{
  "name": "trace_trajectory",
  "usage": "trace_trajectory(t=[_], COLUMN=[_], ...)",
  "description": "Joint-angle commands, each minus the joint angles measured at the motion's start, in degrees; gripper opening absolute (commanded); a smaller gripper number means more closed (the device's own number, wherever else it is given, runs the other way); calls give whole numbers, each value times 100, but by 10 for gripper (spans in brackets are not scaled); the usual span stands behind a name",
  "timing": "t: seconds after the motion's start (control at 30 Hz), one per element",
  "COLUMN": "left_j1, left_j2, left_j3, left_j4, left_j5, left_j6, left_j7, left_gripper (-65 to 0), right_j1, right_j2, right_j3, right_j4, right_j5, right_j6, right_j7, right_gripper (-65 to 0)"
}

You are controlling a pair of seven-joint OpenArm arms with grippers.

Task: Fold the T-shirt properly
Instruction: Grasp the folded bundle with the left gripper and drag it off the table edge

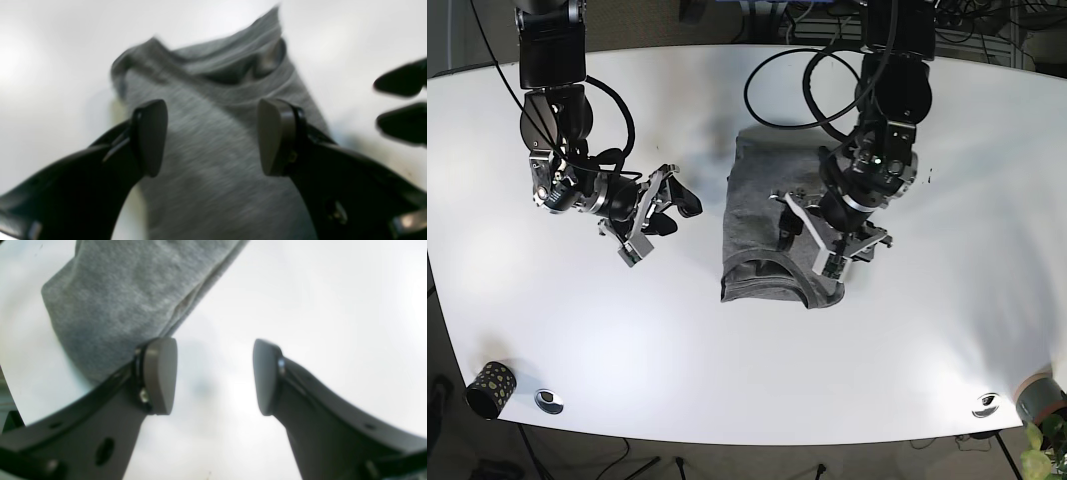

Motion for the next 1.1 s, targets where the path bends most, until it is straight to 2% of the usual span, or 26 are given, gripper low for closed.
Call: trace_trajectory(t=[0.0,0.2,0.27,0.47,0.63,0.77,0.93,1.07], left_j1=[-90,-90,-90,-169,-169,16,33,33], left_j2=[240,434,443,381,65,-313,-920,-1491], left_j3=[125,503,512,468,54,-385,-1071,-1475], left_j4=[-187,-881,-1233,-2297,-2481,-2481,-2534,-2684], left_j5=[254,738,747,712,703,703,703,712], left_j6=[76,93,102,76,23,-487,-1190,-1551], left_j7=[-320,-725,-856,-1296,-1296,-1278,-1278,-1173], left_gripper=[-253,-253,-253,-253,-254,-254,-254,-254], right_j1=[132,132,132,141,158,211,220,229], right_j2=[25,-134,-204,-134,-72,-72,-98,-107], right_j3=[22,312,426,453,462,479,813,936], right_j4=[88,88,88,88,88,115,123,132], right_j5=[114,88,70,70,97,114,123,123], right_j6=[54,54,54,54,54,54,54,54], right_j7=[152,143,117,117,117,108,-68,-191], right_gripper=[-309,-309,-309,-309,-309,-309,-309,-309])
